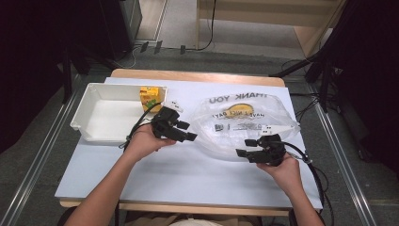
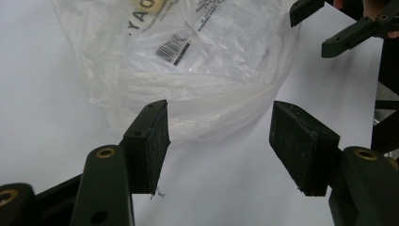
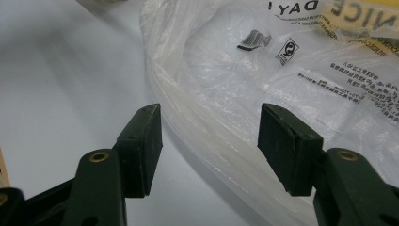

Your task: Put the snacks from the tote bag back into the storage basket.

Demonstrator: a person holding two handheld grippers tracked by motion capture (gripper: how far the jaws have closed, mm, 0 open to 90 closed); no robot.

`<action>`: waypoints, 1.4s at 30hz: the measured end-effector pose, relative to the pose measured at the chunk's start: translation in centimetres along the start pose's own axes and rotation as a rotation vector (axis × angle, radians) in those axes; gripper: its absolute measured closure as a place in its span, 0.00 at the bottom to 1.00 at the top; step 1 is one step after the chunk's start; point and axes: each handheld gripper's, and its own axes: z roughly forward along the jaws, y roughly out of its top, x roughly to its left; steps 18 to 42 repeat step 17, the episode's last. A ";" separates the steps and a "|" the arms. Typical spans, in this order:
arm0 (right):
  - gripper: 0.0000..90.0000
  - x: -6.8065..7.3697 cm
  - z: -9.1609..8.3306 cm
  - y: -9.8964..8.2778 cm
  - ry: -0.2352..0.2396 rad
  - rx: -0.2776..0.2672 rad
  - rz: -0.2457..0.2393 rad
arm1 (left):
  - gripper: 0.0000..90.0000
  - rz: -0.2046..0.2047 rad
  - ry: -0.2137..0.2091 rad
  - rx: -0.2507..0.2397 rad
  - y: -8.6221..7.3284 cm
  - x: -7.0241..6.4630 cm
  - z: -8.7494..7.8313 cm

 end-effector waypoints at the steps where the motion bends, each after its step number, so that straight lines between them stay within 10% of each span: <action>1: 0.45 0.0 0.0 0.0 -0.001 0.000 -0.006 | 0.43 0.002 0.001 0.007 0.0 -0.1 0.2; 42: 0.45 0.0 0.2 -0.2 -0.007 0.022 -0.027 | 0.41 0.013 -0.019 0.031 -0.1 -0.9 1.6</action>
